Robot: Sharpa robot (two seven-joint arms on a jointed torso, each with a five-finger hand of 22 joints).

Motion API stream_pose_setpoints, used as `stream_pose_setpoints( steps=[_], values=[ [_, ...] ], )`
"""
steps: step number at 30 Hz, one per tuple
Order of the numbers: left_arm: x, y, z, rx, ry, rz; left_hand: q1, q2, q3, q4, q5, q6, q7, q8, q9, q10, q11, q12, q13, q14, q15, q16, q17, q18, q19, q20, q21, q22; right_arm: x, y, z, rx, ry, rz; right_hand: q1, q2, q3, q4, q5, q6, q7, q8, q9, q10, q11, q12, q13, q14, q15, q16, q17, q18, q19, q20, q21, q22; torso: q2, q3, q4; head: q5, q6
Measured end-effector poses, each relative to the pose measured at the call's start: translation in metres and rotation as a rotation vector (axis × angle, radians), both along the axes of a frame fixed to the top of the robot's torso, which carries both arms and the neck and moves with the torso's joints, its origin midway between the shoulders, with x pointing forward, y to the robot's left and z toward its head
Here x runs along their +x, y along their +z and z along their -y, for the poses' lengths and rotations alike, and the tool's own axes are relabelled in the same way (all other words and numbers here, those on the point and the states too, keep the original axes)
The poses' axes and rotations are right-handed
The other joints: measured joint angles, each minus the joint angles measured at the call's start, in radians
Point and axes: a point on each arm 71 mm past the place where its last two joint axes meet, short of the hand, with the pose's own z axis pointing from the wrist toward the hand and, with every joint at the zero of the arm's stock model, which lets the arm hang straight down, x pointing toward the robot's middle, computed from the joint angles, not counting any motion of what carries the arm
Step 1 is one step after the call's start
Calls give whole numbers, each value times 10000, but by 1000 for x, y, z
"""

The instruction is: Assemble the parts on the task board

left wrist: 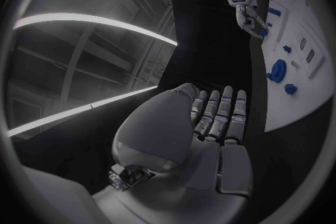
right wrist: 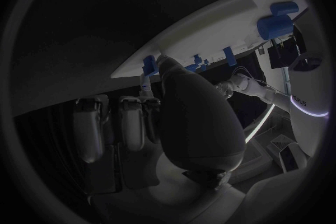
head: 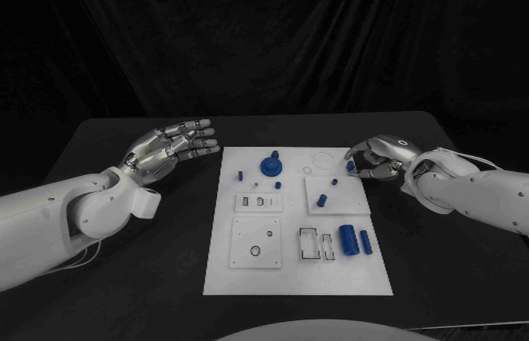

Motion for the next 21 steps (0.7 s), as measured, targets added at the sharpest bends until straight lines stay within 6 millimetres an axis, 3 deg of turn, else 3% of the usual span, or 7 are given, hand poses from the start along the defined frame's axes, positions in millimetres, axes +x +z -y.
stream_pose_setpoints(
  steps=[7, 21],
  values=[
    [0, 0, 0, -29, -35, 3, 0, 0, 0, 0, 0, 0, 0, 0, 5, 0, 0, 0, 0, 0, 0, 0, 0, 0, 0, 0, 0, 1, 0, -1, 1, -21, -55, -68, 0, 0, 0, 0, -2, 0, 0, 77, 49, 0, 0, 0, -1, 0, 0, 0, 0, 1, 0, 0, 0, -1, 0, 1, -2, 24, 17],
    [-1, 0, -1, -36, -62, -20, 0, 0, 28, -28, 37, 0, 0, 0, 4, 0, 0, 0, 0, 0, 0, 38, 0, 0, 0, 0, 0, 1, 0, -1, 3, -52, -168, -147, 29, 30, 1, 0, 246, -66, 66, 299, 160, 0, 0, 0, -2, 0, 0, 0, 0, 1, 0, 0, 0, -2, 2, 0, -2, -7, -81]
  ],
)
